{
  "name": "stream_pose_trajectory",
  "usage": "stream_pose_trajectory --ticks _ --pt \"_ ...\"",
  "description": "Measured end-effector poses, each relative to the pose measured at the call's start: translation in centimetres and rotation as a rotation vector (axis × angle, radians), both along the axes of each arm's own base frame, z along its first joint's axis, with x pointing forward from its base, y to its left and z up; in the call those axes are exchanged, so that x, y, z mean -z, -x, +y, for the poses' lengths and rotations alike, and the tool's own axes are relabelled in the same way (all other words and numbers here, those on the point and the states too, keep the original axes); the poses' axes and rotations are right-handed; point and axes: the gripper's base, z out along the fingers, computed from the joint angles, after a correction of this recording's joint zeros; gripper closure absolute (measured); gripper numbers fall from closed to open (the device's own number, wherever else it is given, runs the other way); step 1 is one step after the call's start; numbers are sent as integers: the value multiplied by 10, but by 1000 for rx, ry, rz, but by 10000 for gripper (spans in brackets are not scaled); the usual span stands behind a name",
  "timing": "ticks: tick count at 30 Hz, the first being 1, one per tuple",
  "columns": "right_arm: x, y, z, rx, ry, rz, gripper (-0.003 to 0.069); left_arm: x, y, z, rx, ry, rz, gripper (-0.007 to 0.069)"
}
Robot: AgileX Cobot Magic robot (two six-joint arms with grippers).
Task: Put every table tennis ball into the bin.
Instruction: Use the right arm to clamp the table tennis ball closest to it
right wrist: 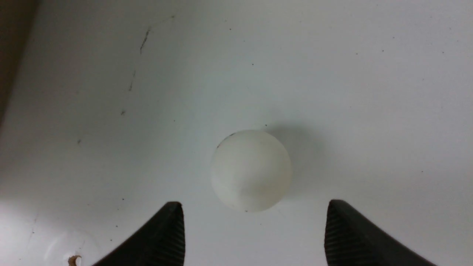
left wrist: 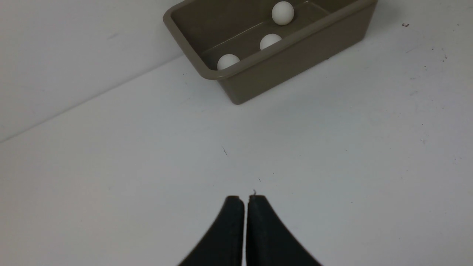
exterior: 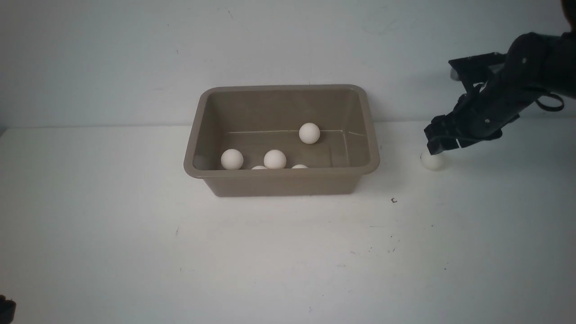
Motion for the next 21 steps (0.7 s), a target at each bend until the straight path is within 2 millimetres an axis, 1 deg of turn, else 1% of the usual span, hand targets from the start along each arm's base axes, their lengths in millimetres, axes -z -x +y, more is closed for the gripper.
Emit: stream_pose_trajectory --ticks 3,7,10,14,17,21 --pt "0 -1 0 -1 1 -10 198 0 0 0 0 0 0 629" --pt "1 -2 9 -19 6 -27 198 0 0 0 0 0 0 629" --pt "9 -6 23 -54 31 -17 198 0 0 0 0 0 -1 629" --pt "14 -13 25 -41 60 4 198 0 0 0 0 0 -1 629" --pt "10 -19 21 -41 108 11 198 0 0 0 0 0 -1 629" --pt "1 -21 21 -39 114 8 198 0 0 0 0 0 -1 629"
